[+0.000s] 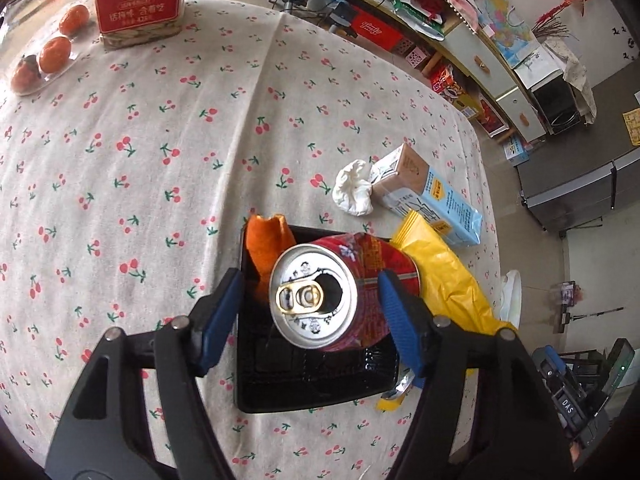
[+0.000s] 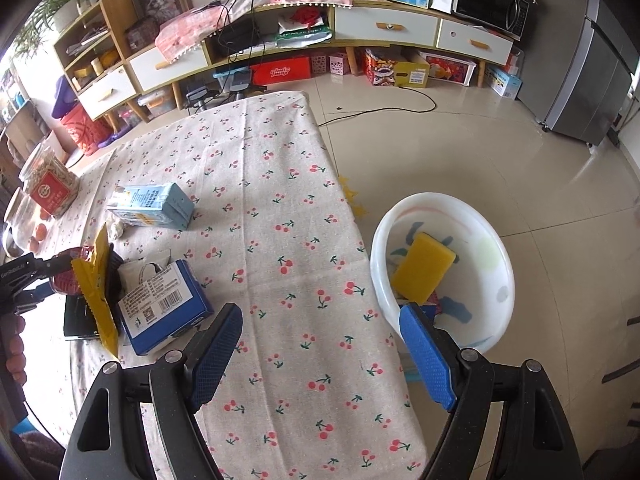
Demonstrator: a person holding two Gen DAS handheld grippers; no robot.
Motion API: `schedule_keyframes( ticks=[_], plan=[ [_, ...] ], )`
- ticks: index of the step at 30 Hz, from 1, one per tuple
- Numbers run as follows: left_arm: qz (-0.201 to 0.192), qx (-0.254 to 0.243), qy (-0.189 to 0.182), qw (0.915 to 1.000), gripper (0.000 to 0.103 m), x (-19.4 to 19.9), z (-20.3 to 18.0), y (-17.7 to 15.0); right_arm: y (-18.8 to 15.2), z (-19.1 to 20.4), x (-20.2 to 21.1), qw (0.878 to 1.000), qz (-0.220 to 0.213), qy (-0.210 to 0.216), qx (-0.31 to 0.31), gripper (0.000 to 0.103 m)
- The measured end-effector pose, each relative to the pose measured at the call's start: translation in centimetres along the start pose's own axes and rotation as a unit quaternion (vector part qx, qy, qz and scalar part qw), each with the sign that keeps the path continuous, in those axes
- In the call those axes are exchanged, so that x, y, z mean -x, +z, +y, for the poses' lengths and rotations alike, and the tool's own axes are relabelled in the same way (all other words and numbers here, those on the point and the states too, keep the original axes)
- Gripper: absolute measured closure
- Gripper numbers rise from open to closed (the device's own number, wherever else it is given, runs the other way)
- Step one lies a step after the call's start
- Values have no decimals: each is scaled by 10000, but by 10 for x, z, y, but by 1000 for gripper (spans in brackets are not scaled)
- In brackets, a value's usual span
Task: Collect trash
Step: 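Grasp the opened red can from the black tray with the left tool, then grasp the yellow snack wrapper with the right tool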
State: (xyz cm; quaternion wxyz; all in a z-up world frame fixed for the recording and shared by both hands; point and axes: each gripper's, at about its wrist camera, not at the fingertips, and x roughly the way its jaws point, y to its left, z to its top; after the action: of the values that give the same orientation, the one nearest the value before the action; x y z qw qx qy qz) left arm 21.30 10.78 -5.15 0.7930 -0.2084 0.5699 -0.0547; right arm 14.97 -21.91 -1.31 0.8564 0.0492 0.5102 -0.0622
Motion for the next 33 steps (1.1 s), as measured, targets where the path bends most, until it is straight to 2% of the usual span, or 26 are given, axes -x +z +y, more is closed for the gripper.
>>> schedule_keyframes(
  ticks=[2,6,12,20,24,28,33],
  plan=[
    [31,19,-97,9999,56,2,1,1,1,5,-2,10000,23,8,35,21],
    [24,-75,-85,9999,55,4,-2,-1,1,13,-5,9999,54,18,96,21],
    [-218,-261,-56,9994,56,22,-6,-4,2,28,-6,9998,56,111,183,21],
    [-734,-457,43,9962,56,61,-2,-20,6,69,-11,9974,57,609,388,21],
    [-778,-488,-31,9958,56,73,8,-31,6,99,-18,9944,131,874,578,21],
    [-864,-536,115,9948,56,82,21,-39,9,129,-27,9902,198,1115,818,21],
    [-880,-434,257,9948,56,88,50,-43,11,153,-47,9874,383,1169,992,21]
  ],
)
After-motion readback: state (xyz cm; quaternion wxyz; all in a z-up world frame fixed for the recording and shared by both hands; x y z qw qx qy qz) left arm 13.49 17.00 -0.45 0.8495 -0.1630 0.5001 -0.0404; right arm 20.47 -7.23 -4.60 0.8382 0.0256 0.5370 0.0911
